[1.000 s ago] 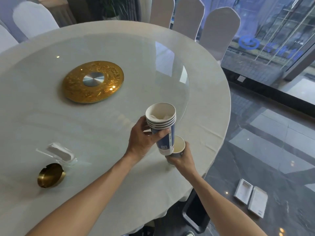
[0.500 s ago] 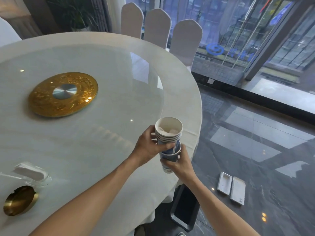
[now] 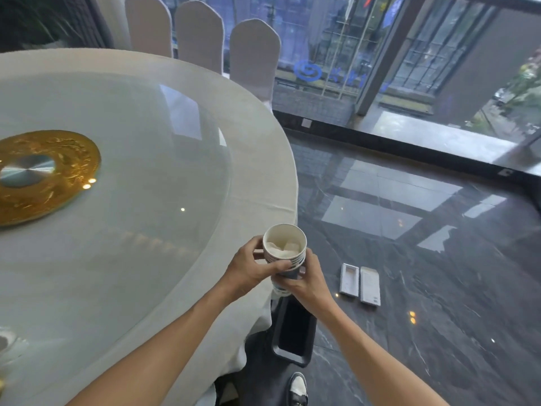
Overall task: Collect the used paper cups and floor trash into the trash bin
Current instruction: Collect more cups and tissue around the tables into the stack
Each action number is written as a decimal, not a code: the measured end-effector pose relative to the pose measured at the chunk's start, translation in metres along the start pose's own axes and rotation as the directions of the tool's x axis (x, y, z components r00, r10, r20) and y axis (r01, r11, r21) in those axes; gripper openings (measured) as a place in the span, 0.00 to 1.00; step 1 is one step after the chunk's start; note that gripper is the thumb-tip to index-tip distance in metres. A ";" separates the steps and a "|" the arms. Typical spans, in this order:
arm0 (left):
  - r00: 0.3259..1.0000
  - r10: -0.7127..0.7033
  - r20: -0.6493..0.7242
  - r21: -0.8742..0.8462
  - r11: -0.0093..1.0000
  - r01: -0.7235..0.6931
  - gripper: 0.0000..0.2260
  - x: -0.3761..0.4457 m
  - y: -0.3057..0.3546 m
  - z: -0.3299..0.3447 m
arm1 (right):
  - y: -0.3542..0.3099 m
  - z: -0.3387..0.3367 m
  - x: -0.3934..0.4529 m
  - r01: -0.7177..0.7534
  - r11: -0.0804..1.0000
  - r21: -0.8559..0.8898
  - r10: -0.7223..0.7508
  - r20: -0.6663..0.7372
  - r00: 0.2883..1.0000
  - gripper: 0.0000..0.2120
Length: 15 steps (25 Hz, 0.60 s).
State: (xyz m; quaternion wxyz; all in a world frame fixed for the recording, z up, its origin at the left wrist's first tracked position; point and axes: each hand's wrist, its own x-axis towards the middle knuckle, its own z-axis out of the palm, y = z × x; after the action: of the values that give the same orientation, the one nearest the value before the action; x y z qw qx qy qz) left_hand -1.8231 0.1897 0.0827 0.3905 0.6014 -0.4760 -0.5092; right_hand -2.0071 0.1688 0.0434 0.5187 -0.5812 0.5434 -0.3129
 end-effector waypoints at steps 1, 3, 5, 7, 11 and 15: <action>1.000 -0.012 0.018 -0.032 0.999 0.012 0.33 -0.001 -0.002 0.007 | 0.008 -0.006 -0.004 -0.035 0.997 -0.074 0.034 -0.019 0.999 0.35; 0.996 -0.070 0.056 -0.121 0.990 0.076 0.25 0.000 -0.009 0.022 | 0.027 -0.019 -0.010 -0.094 0.984 -0.153 0.089 -0.038 0.995 0.35; 0.989 -0.136 0.061 -0.193 0.970 0.146 0.14 0.002 -0.019 0.036 | 0.048 -0.031 -0.013 -0.107 0.975 -0.193 0.104 -0.026 0.994 0.37; 0.978 -0.203 0.054 -0.187 0.960 0.210 0.10 0.005 -0.029 0.057 | 0.087 -0.045 -0.009 -0.156 0.966 -0.207 0.164 0.021 0.986 0.39; 0.958 -0.286 0.011 -0.186 0.941 0.283 0.11 0.013 -0.047 0.097 | 0.105 -0.074 -0.013 -0.176 0.971 -0.160 0.196 0.117 0.974 0.38; 0.916 -0.393 -0.081 -0.176 0.910 0.375 0.15 0.017 -0.083 0.144 | 0.114 -0.118 -0.005 -0.355 0.935 -0.014 0.342 0.306 0.889 0.30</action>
State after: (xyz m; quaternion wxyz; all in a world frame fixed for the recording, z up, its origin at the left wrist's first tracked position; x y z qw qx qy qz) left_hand -1.9493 0.1951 -0.0263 0.3553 0.6790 -0.2834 -0.5765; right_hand -2.1526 0.1574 -0.0317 0.6557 -0.5044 0.5458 -0.1332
